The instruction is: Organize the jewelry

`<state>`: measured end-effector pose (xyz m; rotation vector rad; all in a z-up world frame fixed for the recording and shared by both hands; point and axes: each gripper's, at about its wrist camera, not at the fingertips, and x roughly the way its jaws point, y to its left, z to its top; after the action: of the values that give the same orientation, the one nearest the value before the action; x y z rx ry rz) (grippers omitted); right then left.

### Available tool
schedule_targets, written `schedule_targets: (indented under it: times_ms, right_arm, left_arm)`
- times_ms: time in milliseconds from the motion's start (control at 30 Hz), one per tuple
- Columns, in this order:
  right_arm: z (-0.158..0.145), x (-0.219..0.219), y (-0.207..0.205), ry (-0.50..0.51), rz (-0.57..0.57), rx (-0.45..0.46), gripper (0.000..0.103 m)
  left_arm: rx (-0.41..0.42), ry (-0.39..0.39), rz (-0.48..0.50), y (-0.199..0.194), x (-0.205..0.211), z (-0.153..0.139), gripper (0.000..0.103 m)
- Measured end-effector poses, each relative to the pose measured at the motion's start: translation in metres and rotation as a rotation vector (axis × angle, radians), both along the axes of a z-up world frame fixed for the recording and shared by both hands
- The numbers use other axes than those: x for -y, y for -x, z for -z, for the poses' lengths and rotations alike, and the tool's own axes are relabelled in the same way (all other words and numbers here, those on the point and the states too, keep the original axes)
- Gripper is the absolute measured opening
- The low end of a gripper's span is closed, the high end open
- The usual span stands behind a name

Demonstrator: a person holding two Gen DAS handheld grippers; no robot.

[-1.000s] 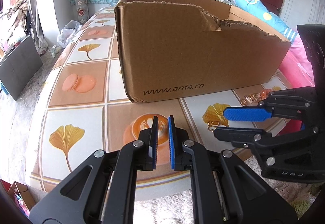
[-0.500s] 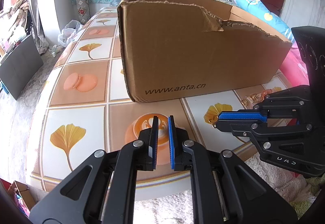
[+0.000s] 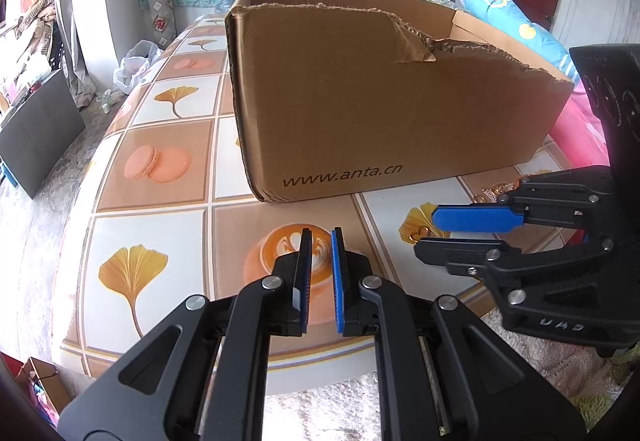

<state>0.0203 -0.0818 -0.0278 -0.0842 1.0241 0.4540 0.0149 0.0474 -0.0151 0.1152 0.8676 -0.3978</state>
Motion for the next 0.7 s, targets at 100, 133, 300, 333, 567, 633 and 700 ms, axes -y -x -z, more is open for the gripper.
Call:
schedule_targets:
  times_ms: [100,133,300,333,567,633,700]
  right_arm:
    - [-0.001,-0.005,0.001,0.020,-0.008,0.025,0.025]
    - [-0.001,-0.007,0.001,0.032,-0.012,0.032,0.023]
    - [-0.002,-0.004,0.000,0.027,-0.011,0.030,0.016]
    - [-0.003,-0.004,0.000,0.027,-0.012,0.032,0.016]
    - [-0.004,0.003,-0.002,0.005,-0.003,0.020,0.004]
    - [-0.003,0.005,-0.003,0.000,0.004,0.014,0.004]
    - [-0.005,0.009,-0.002,-0.014,0.009,0.014,0.004]
  left_arm:
    - [0.000,-0.001,-0.002,0.000,-0.001,0.000,0.009]
    - [-0.001,-0.001,-0.001,0.000,-0.001,0.000,0.009]
    - [0.000,0.000,-0.004,-0.001,-0.002,0.000,0.009]
    - [-0.001,0.000,-0.005,-0.001,-0.002,0.000,0.009]
    - [0.002,-0.003,-0.004,0.000,-0.002,0.000,0.009]
    - [0.002,-0.004,-0.005,0.000,-0.002,0.000,0.009]
    - [0.002,-0.004,-0.006,-0.001,-0.003,0.000,0.009]
